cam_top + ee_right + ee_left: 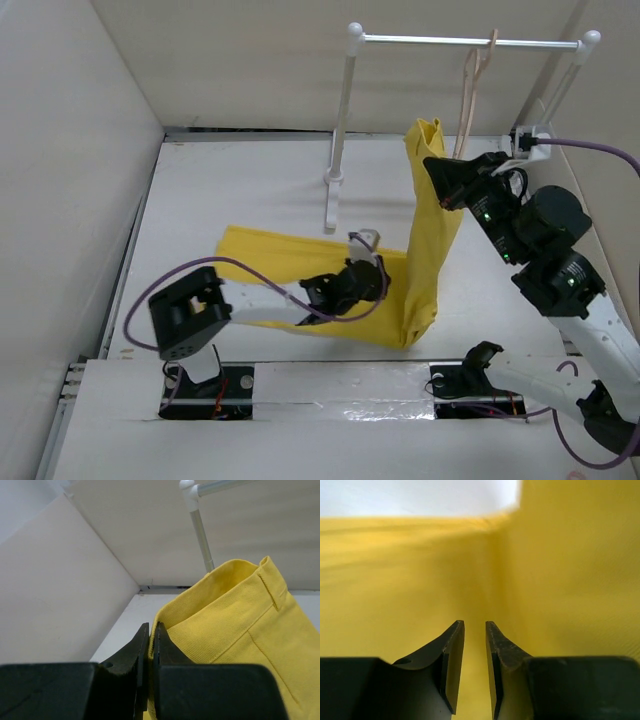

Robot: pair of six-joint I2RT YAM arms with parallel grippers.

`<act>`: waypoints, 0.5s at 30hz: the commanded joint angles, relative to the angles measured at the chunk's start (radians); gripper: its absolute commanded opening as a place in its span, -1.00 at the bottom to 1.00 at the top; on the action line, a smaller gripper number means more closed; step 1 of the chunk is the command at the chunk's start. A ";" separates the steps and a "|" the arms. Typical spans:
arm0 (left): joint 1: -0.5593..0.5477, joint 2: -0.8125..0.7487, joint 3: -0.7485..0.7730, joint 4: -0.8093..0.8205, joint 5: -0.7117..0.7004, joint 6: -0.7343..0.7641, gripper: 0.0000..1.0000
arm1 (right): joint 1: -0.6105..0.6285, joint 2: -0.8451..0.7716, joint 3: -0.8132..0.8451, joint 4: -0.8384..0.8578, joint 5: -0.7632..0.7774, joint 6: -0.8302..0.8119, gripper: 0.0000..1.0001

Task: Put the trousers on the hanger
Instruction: Fold the trousers at the center of the board.

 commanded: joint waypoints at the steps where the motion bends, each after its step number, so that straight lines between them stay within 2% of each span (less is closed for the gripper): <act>1: 0.129 -0.244 -0.120 -0.024 -0.034 0.004 -0.57 | 0.007 0.032 0.056 0.124 -0.041 -0.010 -1.00; 5: 0.277 -0.545 -0.227 -0.108 -0.062 -0.010 -0.53 | 0.007 0.104 0.066 0.166 -0.065 -0.001 -1.00; 6: 0.333 -0.670 -0.255 -0.118 -0.059 -0.008 -0.53 | 0.018 0.121 0.072 0.173 -0.072 0.001 -1.00; 9: 0.403 -0.886 -0.255 -0.197 -0.083 0.013 -0.56 | 0.030 0.219 0.120 0.219 -0.078 0.002 -1.00; 15: 0.427 -1.146 -0.163 -0.295 -0.144 0.045 -0.58 | 0.115 0.418 0.236 0.288 -0.098 0.006 -1.00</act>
